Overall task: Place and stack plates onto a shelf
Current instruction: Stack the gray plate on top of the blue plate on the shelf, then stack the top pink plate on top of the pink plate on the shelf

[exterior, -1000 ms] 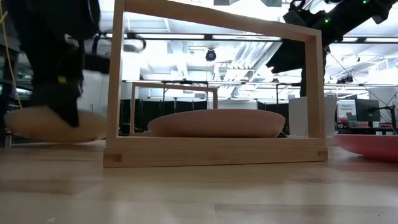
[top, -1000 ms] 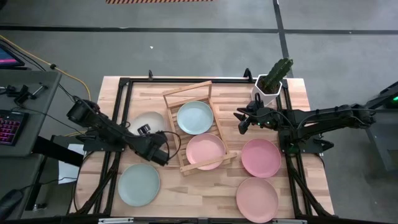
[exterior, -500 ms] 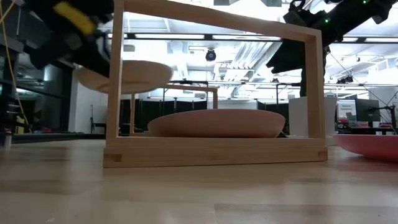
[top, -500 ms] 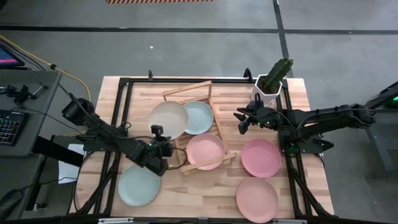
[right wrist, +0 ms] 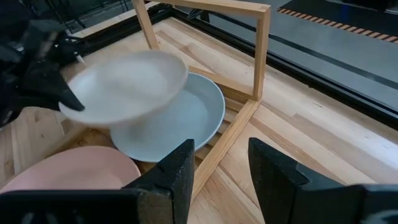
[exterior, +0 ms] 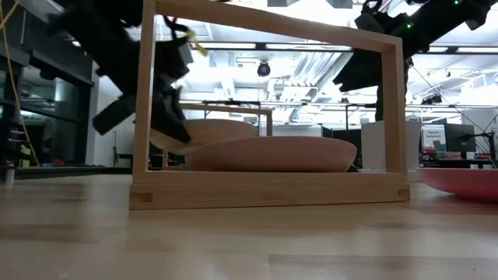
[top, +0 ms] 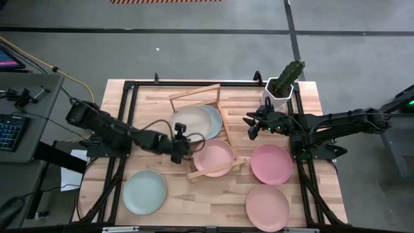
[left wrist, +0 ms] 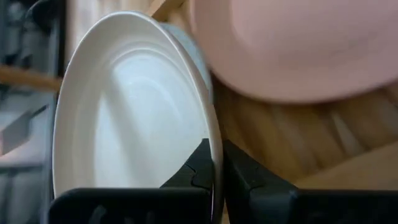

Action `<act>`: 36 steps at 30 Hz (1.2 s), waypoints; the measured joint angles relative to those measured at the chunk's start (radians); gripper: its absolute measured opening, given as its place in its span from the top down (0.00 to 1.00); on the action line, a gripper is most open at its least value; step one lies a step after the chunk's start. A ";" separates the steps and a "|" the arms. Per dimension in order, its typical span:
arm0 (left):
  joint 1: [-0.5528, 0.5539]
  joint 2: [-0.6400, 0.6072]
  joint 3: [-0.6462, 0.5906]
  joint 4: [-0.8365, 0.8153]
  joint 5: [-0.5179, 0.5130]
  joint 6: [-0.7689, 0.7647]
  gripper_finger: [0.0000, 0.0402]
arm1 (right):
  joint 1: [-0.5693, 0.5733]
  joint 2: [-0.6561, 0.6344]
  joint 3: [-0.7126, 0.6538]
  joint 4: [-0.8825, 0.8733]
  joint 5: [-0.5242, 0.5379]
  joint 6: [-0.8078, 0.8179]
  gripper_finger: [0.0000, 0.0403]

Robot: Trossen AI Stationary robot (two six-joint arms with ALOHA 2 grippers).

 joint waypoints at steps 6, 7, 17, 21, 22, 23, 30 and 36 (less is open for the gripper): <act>0.090 0.000 -0.014 0.094 0.129 0.109 0.99 | 0.000 0.000 0.000 0.000 0.000 0.000 0.67; 0.099 0.000 -0.014 0.106 0.141 0.115 0.99 | 0.000 0.000 0.000 0.000 0.000 0.000 0.67; 0.142 0.000 -0.014 0.146 0.256 0.143 0.97 | 0.000 0.000 0.000 0.000 0.000 0.000 0.67; 0.158 0.000 -0.014 0.156 0.245 0.145 0.92 | 0.000 0.000 0.000 0.000 0.000 0.000 0.67; 0.161 0.000 -0.014 0.158 0.245 0.145 0.91 | 0.000 0.000 0.000 0.000 0.000 0.000 0.67; 0.165 0.000 -0.014 0.161 0.245 0.147 0.89 | 0.000 0.000 0.000 0.000 0.000 0.000 0.67; 0.171 0.000 -0.014 0.161 0.243 0.151 0.76 | 0.000 0.000 0.000 0.000 0.000 0.000 0.67; 0.168 0.000 0.027 0.140 0.154 0.144 0.63 | 0.000 0.000 0.000 0.000 0.001 0.000 0.67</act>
